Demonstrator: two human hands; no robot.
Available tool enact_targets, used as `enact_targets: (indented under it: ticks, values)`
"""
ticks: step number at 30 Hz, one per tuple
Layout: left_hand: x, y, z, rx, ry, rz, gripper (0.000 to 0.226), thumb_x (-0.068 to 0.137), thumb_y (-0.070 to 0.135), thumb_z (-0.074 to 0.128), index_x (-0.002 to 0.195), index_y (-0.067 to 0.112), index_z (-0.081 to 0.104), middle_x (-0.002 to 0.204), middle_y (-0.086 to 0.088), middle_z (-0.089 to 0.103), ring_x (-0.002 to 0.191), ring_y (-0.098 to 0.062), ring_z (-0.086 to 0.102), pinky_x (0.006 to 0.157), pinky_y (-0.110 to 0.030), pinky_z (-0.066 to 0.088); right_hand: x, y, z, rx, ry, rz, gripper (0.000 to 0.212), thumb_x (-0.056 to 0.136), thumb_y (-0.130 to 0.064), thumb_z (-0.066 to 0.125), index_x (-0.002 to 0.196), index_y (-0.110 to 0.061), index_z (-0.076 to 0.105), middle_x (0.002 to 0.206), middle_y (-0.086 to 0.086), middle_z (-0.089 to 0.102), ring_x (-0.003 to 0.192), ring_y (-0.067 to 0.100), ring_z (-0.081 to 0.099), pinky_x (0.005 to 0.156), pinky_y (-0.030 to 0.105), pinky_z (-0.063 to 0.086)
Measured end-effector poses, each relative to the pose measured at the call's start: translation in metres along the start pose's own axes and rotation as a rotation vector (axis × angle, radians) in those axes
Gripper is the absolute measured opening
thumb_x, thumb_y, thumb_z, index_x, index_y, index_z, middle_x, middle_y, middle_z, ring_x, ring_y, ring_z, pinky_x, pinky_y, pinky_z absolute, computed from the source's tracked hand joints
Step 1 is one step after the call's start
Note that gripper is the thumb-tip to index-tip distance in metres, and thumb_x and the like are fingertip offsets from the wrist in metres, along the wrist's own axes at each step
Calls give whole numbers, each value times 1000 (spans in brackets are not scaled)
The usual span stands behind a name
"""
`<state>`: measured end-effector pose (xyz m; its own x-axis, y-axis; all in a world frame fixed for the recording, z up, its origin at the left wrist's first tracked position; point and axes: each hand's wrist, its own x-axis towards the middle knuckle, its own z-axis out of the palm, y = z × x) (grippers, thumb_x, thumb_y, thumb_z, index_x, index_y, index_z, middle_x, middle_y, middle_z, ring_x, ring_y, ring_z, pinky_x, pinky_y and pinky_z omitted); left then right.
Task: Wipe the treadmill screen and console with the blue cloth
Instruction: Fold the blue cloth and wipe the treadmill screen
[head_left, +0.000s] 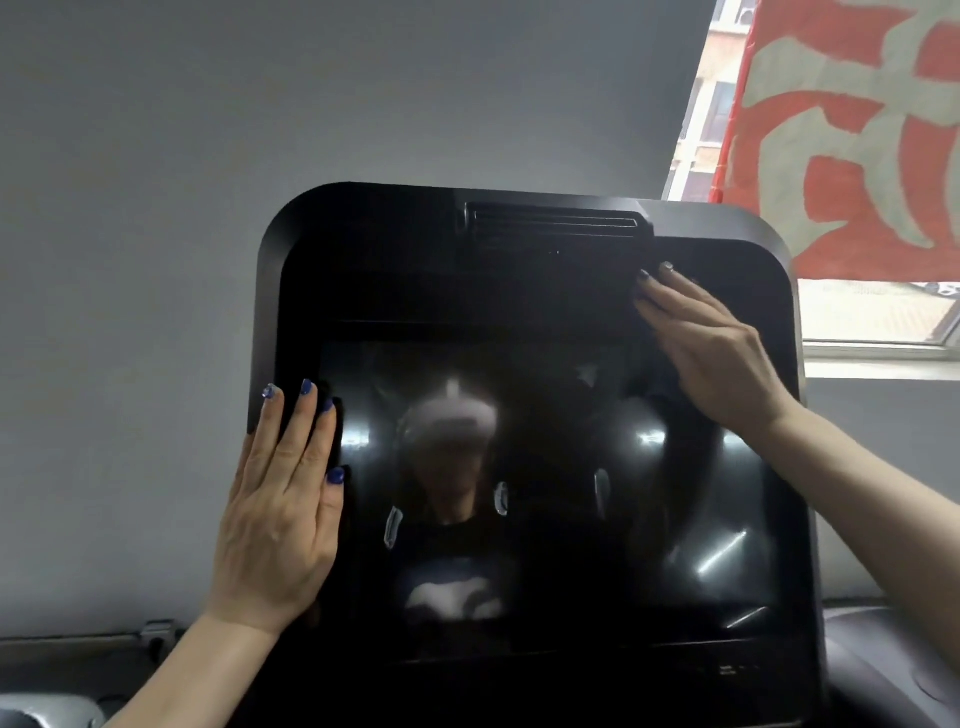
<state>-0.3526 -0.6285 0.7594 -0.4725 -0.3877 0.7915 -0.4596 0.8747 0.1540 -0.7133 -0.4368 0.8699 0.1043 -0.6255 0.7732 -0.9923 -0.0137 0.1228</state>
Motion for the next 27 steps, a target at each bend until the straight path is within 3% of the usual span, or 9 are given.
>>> enact_targets:
  ticks: [5, 9, 14, 21, 27]
  values:
    - [0, 1, 0, 13, -5, 1, 56, 98, 21, 35, 150, -2, 34, 162, -14, 26, 153, -33, 13, 126, -37, 7, -20, 16, -21, 0, -56, -9, 33, 100, -5, 44, 128, 3, 60, 144, 16, 49, 141, 29, 39, 117, 42, 31]
    - [-1, 0, 0, 21, -17, -7, 57, 97, 22, 35, 150, -1, 34, 162, -13, 27, 153, -30, 12, 126, -37, 6, -20, 25, -26, -83, 36, 150, 32, 98, -2, 47, 128, 1, 59, 141, 14, 49, 137, 34, 42, 116, 37, 33]
    - [-2, -1, 1, 43, -26, 15, 57, 98, 22, 34, 150, -1, 35, 161, -13, 28, 153, -29, 14, 126, -39, 9, -23, 17, -12, -157, 130, 263, 33, 98, 0, 50, 130, 1, 59, 142, 16, 48, 138, 29, 39, 118, 19, 23]
    - [-3, 0, 0, 42, -33, 42, 55, 98, 21, 34, 148, -2, 37, 160, -14, 31, 152, -27, 19, 125, -42, 14, -63, -9, -6, -192, 172, 321, 35, 103, -10, 39, 127, 2, 62, 140, 17, 52, 136, 32, 44, 116, 39, 34]
    - [-4, 0, 0, 26, -15, 38, 54, 98, 21, 34, 147, -3, 39, 158, -14, 34, 151, -26, 22, 125, -42, 15, -85, -30, -1, -167, 190, 442, 38, 99, -9, 40, 131, 1, 58, 144, 14, 49, 139, 31, 40, 119, 25, 25]
